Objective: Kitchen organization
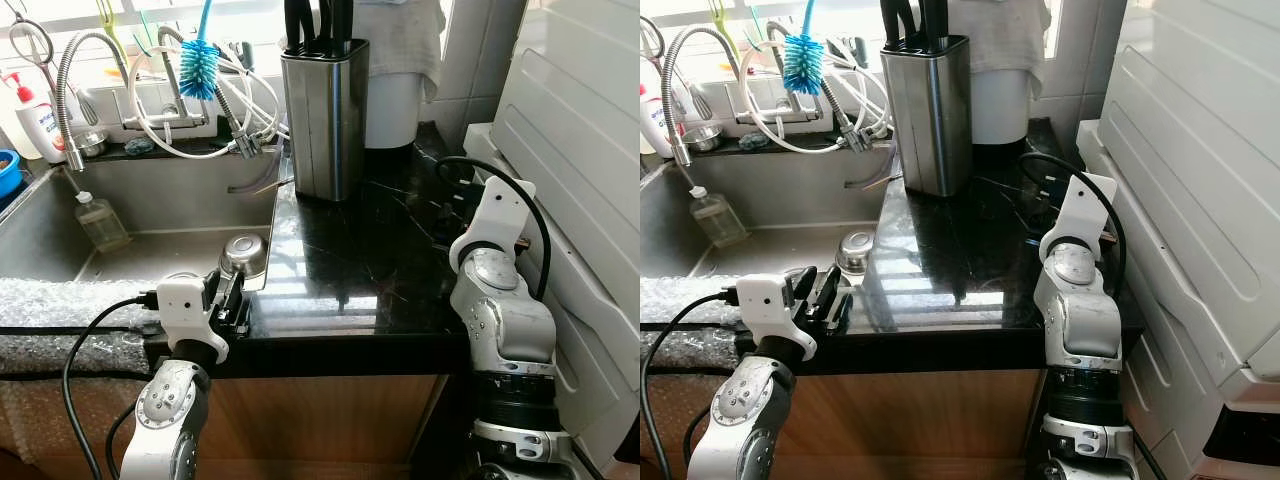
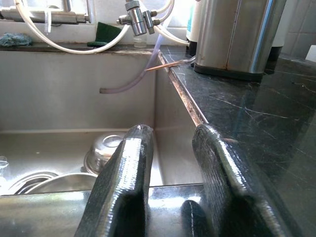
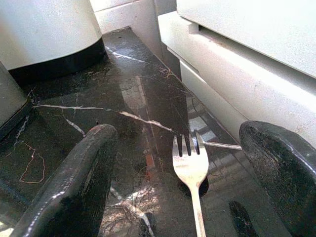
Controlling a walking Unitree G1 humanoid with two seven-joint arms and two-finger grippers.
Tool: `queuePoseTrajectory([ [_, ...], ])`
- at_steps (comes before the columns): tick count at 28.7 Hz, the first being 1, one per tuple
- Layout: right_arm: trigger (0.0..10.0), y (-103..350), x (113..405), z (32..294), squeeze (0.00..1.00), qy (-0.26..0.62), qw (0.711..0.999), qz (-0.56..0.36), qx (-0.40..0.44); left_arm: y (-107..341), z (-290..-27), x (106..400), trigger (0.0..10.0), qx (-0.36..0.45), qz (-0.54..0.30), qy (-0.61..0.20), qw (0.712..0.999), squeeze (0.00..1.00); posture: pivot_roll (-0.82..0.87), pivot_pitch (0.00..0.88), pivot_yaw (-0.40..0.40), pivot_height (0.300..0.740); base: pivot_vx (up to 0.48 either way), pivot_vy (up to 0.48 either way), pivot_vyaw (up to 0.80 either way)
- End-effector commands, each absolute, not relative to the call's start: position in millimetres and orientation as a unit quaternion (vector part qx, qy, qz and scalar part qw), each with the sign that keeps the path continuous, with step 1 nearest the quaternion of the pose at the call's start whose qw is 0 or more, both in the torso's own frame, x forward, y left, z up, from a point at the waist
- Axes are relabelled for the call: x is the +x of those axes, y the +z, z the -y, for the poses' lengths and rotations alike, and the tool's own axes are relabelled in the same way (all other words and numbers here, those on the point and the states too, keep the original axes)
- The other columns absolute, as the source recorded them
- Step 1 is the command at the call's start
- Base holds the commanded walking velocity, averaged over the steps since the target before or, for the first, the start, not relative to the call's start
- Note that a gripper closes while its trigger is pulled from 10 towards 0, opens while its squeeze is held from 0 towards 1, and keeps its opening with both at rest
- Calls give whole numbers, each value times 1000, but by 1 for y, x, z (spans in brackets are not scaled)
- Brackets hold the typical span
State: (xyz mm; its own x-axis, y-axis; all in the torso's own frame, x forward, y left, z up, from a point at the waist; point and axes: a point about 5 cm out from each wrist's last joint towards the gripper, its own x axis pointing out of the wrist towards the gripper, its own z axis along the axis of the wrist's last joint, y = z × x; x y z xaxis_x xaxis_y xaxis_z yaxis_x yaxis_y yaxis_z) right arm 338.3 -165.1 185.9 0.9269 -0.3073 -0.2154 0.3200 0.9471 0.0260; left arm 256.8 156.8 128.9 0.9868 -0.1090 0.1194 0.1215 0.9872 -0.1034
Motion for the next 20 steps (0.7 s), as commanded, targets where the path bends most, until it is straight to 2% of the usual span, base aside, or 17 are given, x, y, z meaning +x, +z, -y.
queuePoseTrajectory([
  [1, 10000, 188, 339, 162, 1000, -156, 981, -106, 35, 122, -158, 256, 10000, -58, 35, -58, 996, 0, -55, 0, 78, 740, 0, 0, 0],
  [20, 10000, 188, 339, 162, 1000, -156, 981, -106, 35, 122, -158, 256, 10000, -58, 34, -58, 996, 0, -55, 0, 78, 740, 0, 0, 0],
])
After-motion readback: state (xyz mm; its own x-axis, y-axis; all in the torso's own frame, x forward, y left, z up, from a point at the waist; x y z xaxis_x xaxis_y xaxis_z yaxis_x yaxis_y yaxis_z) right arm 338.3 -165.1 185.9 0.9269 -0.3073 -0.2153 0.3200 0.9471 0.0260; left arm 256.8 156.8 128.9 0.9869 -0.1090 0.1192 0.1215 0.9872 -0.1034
